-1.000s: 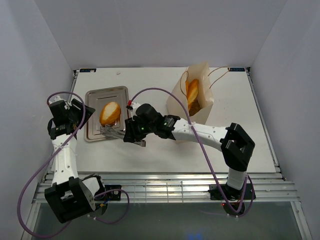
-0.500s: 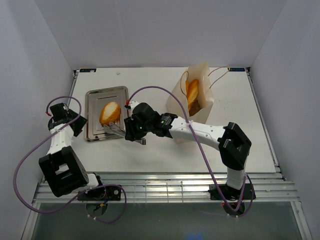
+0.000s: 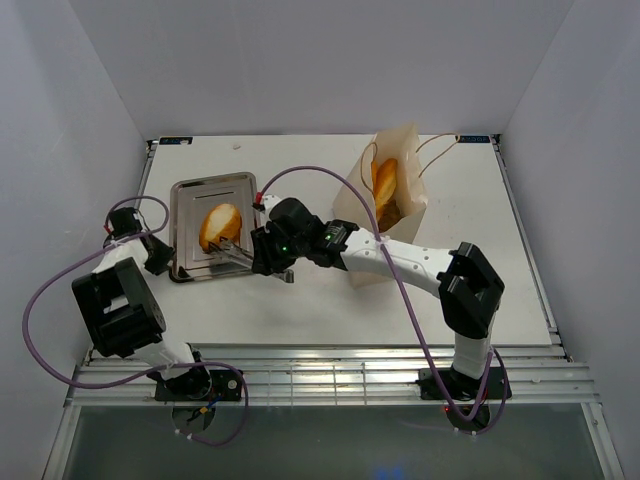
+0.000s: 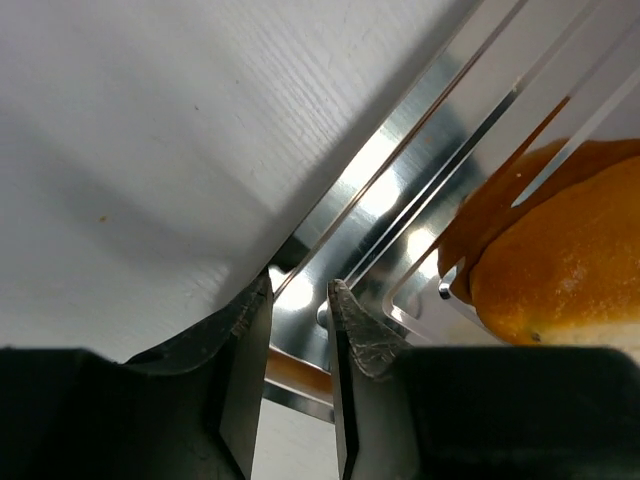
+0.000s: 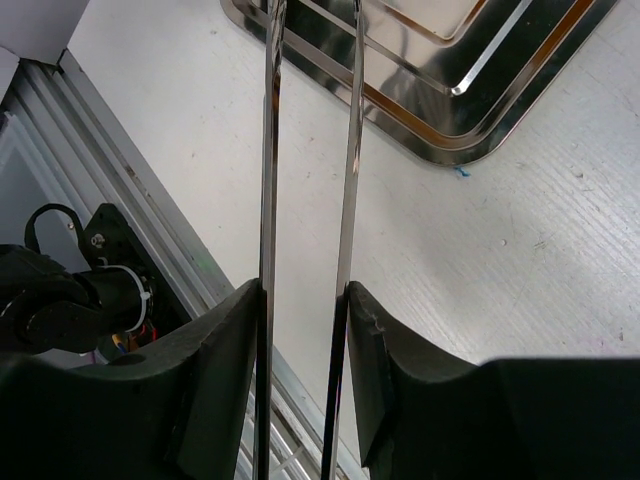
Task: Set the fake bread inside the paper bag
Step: Place the clamp at the center of the board.
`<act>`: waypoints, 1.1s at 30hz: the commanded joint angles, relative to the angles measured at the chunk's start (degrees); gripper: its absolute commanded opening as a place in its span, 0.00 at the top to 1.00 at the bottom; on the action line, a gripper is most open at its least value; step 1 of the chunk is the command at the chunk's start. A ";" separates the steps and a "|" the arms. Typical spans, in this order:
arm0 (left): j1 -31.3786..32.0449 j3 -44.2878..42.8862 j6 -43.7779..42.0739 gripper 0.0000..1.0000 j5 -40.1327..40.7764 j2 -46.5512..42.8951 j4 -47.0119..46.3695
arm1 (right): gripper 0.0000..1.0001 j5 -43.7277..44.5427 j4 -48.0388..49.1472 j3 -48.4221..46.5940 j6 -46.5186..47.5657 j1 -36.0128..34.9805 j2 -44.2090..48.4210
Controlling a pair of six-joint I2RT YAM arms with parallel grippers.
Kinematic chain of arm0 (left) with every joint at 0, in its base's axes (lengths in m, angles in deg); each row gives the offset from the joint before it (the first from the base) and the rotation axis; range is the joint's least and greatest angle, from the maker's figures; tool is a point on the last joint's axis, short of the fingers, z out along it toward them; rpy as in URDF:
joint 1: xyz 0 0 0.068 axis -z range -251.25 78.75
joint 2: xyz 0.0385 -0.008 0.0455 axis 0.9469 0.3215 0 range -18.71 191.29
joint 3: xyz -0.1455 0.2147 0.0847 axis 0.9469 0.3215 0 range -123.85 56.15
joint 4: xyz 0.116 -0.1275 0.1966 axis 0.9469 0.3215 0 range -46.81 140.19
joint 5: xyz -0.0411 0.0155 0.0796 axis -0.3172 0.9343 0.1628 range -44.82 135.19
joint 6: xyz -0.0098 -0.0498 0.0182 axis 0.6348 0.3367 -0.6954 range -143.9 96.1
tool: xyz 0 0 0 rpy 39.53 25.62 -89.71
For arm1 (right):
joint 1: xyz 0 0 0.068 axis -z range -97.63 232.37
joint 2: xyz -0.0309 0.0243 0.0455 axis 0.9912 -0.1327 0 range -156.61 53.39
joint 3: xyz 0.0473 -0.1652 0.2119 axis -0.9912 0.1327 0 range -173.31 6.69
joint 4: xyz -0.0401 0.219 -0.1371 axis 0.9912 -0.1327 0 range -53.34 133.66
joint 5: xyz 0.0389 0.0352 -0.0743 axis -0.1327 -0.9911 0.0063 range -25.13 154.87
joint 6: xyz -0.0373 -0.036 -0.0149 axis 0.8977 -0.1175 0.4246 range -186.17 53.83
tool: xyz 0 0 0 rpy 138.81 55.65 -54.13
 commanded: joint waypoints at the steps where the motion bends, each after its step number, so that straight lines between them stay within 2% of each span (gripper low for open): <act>1: -0.19 -2.91 -2.45 0.60 2.12 1.13 -0.76 | 0.55 -1.58 0.79 -3.15 0.38 0.21 0.99; 5: -0.10 -4.57 -3.42 0.60 3.26 4.56 0.20 | 0.55 -1.66 0.79 -3.76 0.11 0.21 0.73; 7: -0.10 -5.01 -4.12 0.61 7.72 5.44 0.99 | 0.55 -1.49 0.44 -4.38 0.02 0.21 0.64; 11: -0.10 -7.82 -4.83 0.77 15.90 9.83 4.68 | 0.54 -1.84 -0.26 -5.52 0.02 0.39 -0.24; 18: -0.10 -8.88 -3.60 0.82 23.38 11.69 7.23 | 0.54 -3.86 -1.93 -9.30 -0.85 0.48 -3.14; 24: -0.19 -7.05 -3.68 0.87 20.42 5.03 4.62 | 0.54 -2.99 -4.48 -11.06 0.20 1.00 -5.08; 25: -0.19 -6.08 -4.29 0.85 19.27 1.09 3.81 | 0.54 -2.11 -4.83 -11.15 0.98 1.00 -4.99; 30: -0.02 -5.10 -3.51 0.74 14.34 -6.06 2.57 | 0.54 -2.98 -5.98 -12.64 2.83 1.00 -4.99; 33: -0.19 -5.45 -3.51 0.61 11.18 -9.57 2.66 | 0.54 -3.86 -5.80 -11.77 2.92 0.65 -4.20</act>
